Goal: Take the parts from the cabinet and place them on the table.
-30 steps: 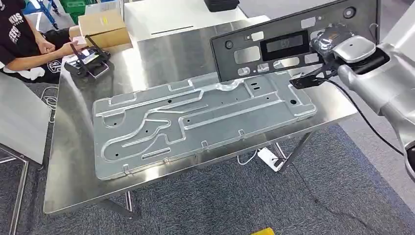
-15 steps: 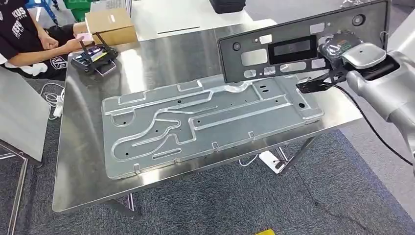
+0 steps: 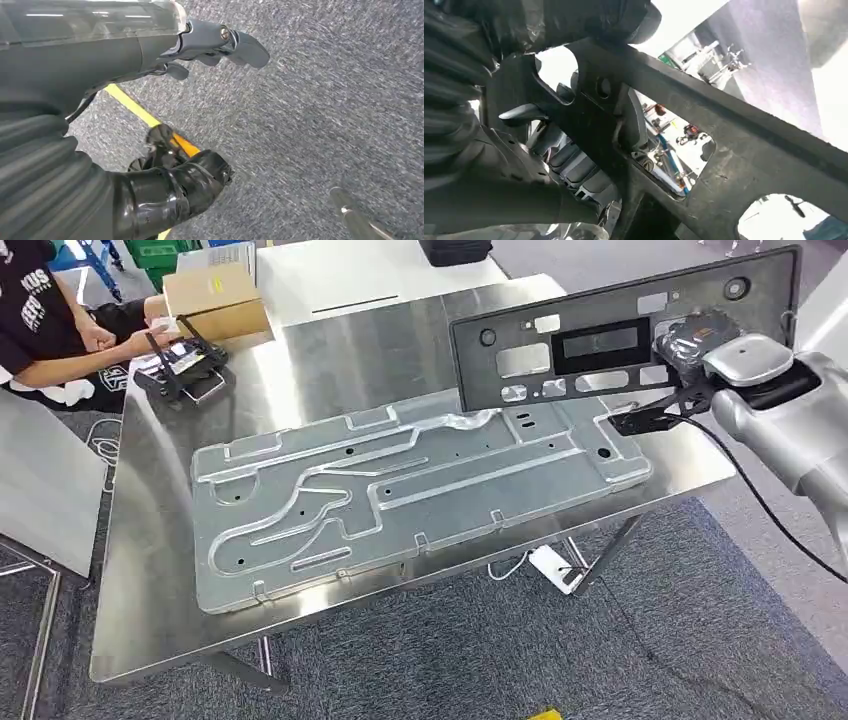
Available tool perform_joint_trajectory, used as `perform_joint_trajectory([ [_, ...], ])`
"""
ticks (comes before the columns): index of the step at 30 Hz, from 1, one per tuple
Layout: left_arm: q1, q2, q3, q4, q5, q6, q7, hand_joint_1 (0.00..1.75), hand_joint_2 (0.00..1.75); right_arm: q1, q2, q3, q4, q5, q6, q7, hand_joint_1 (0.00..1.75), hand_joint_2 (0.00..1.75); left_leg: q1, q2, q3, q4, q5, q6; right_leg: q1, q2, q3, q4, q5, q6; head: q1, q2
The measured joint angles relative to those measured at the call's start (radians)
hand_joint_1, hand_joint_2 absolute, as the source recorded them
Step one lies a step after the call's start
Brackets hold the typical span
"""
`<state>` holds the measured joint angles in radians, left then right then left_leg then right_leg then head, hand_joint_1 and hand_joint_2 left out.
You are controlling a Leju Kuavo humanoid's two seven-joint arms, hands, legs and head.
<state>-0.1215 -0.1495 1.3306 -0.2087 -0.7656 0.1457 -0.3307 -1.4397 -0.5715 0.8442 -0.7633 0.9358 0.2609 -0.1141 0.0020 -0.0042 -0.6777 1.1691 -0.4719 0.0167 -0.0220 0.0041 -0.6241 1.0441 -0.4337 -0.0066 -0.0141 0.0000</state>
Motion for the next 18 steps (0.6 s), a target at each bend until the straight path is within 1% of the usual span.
perform_joint_trajectory([
  [1, 0.0, 0.001, 0.001, 0.0, 0.0, 0.0, 0.0, 0.0, 1.75, 0.0, 0.0, -0.001, 0.0, 0.0, 0.0, 0.0, 1.75, 1.75, -0.001, 0.0, 0.042, -0.088, 0.039, 0.007, 0.0, 0.0, 0.002, 0.0, -0.002, 0.001, 0.0, 0.0],
  [2, 0.0, 0.003, 0.002, 0.0, 0.0, 0.0, -0.002, 0.0, 1.75, 0.0, 0.0, -0.001, 0.0, 0.0, -0.002, 0.001, 1.75, 1.75, -0.007, -0.001, 0.064, -0.129, 0.028, 0.013, 0.004, 0.001, 0.001, 0.001, -0.004, 0.005, 0.001, 0.0],
  [3, -0.002, 0.003, 0.002, 0.0, -0.002, -0.001, -0.005, 0.0, 1.75, -0.002, 0.0, -0.002, 0.001, 0.005, -0.002, 0.002, 1.75, 1.75, -0.008, -0.001, 0.066, -0.141, 0.028, 0.014, 0.005, 0.001, -0.003, 0.002, -0.003, 0.009, 0.0, 0.0],
  [5, -0.002, 0.003, 0.003, 0.0, -0.003, -0.004, -0.011, 0.0, 1.75, -0.002, 0.004, -0.002, 0.003, 0.021, -0.003, 0.003, 1.75, 1.75, -0.009, -0.002, 0.063, -0.14, 0.029, 0.017, 0.004, 0.0, -0.002, -0.003, 0.001, 0.019, 0.0, 0.0],
  [6, -0.001, 0.003, 0.003, 0.0, -0.003, -0.005, -0.013, 0.0, 1.75, -0.006, 0.011, -0.002, 0.004, 0.028, -0.002, 0.003, 1.75, 1.75, -0.009, -0.001, 0.066, -0.146, 0.033, 0.023, 0.004, 0.001, 0.0, -0.007, 0.004, 0.027, 0.0, 0.0],
  [7, -0.001, 0.003, 0.004, 0.0, -0.003, -0.006, -0.013, 0.0, 1.75, -0.008, 0.016, -0.002, 0.005, 0.035, 0.001, 0.003, 1.75, 1.75, 0.0, 0.003, 0.076, -0.163, 0.043, 0.03, -0.001, 0.001, -0.005, 0.001, -0.006, 0.03, 0.001, 0.0],
  [8, -0.002, 0.003, 0.005, 0.0, -0.003, -0.006, -0.012, 0.0, 1.75, -0.02, 0.025, -0.001, 0.006, 0.04, 0.008, 0.003, 1.75, 1.75, -0.001, 0.003, 0.078, -0.167, 0.046, 0.034, 0.0, -0.001, -0.016, 0.031, -0.029, 0.031, 0.002, 0.0],
  [9, -0.004, 0.003, 0.005, 0.0, -0.002, -0.006, -0.01, 0.0, 1.75, -0.036, 0.039, 0.0, 0.006, 0.044, 0.015, 0.005, 1.75, 1.75, -0.002, 0.005, 0.077, -0.167, 0.046, 0.035, 0.001, -0.001, -0.046, 0.095, -0.067, 0.033, 0.002, 0.0],
  [10, -0.006, 0.003, 0.006, 0.0, -0.002, -0.006, -0.006, 0.0, 1.75, -0.048, 0.053, 0.0, 0.008, 0.05, 0.026, 0.008, 1.75, 1.75, -0.003, 0.007, 0.076, -0.166, 0.046, 0.036, -0.001, -0.001, -0.08, 0.175, -0.105, 0.036, 0.001, 0.0],
  [11, -0.007, 0.003, 0.007, 0.0, -0.002, -0.006, -0.005, 0.0, 1.75, -0.053, 0.062, 0.001, 0.01, 0.052, 0.032, 0.009, 1.75, 1.75, -0.003, 0.007, 0.076, -0.166, 0.044, 0.038, -0.001, -0.001, -0.114, 0.25, -0.132, 0.039, 0.001, 0.0],
  [12, -0.007, 0.003, 0.007, 0.0, -0.002, -0.006, -0.001, 0.0, 1.75, -0.056, 0.076, 0.003, 0.014, 0.055, 0.042, 0.011, 1.75, 1.75, -0.002, 0.006, 0.076, -0.164, 0.044, 0.039, -0.001, -0.001, -0.135, 0.295, -0.139, 0.041, 0.001, 0.0],
  [13, -0.007, 0.003, 0.008, 0.0, -0.002, -0.006, 0.0, 0.0, 1.75, -0.058, 0.082, 0.004, 0.016, 0.055, 0.044, 0.012, 1.75, 1.75, -0.001, 0.005, 0.076, -0.16, 0.042, 0.038, -0.003, -0.002, -0.135, 0.291, -0.121, 0.043, 0.002, 0.0],
  [14, -0.006, 0.003, 0.008, 0.0, -0.002, -0.005, 0.002, 0.0, 1.75, -0.063, 0.103, 0.01, 0.021, 0.056, 0.049, 0.013, 1.75, 1.75, 0.0, 0.003, 0.076, -0.155, 0.039, 0.036, -0.006, -0.002, -0.113, 0.241, -0.082, 0.044, 0.002, 0.0],
  [15, -0.005, 0.003, 0.009, 0.0, -0.002, -0.003, 0.003, 0.0, 1.75, -0.072, 0.115, 0.011, 0.025, 0.058, 0.052, 0.016, 1.75, 1.75, 0.0, 0.002, 0.076, -0.148, 0.034, 0.033, -0.008, -0.002, -0.076, 0.165, -0.036, 0.044, 0.002, 0.0],
  [16, -0.005, 0.002, 0.009, 0.0, -0.001, -0.003, 0.004, 0.0, 1.75, -0.082, 0.129, 0.012, 0.027, 0.058, 0.052, 0.018, 1.75, 1.75, 0.0, 0.001, 0.075, -0.14, 0.027, 0.029, -0.009, -0.003, -0.033, 0.076, 0.007, 0.043, 0.002, 0.0],
  [17, -0.005, 0.002, 0.01, 0.0, -0.001, -0.003, 0.005, 0.0, 1.75, -0.093, 0.139, 0.012, 0.03, 0.059, 0.051, 0.019, 1.75, 1.75, -0.002, 0.0, 0.069, -0.135, 0.023, 0.025, -0.007, -0.003, -0.013, 0.039, -0.011, 0.039, 0.001, 0.0],
  [18, -0.009, 0.002, 0.009, 0.0, -0.002, -0.003, 0.005, 0.0, 1.75, -0.108, 0.152, 0.013, 0.032, 0.06, 0.05, 0.019, 1.75, 1.75, -0.006, -0.002, 0.061, -0.122, 0.022, 0.021, 0.001, 0.0, -0.006, 0.013, -0.015, 0.034, 0.002, 0.0],
])
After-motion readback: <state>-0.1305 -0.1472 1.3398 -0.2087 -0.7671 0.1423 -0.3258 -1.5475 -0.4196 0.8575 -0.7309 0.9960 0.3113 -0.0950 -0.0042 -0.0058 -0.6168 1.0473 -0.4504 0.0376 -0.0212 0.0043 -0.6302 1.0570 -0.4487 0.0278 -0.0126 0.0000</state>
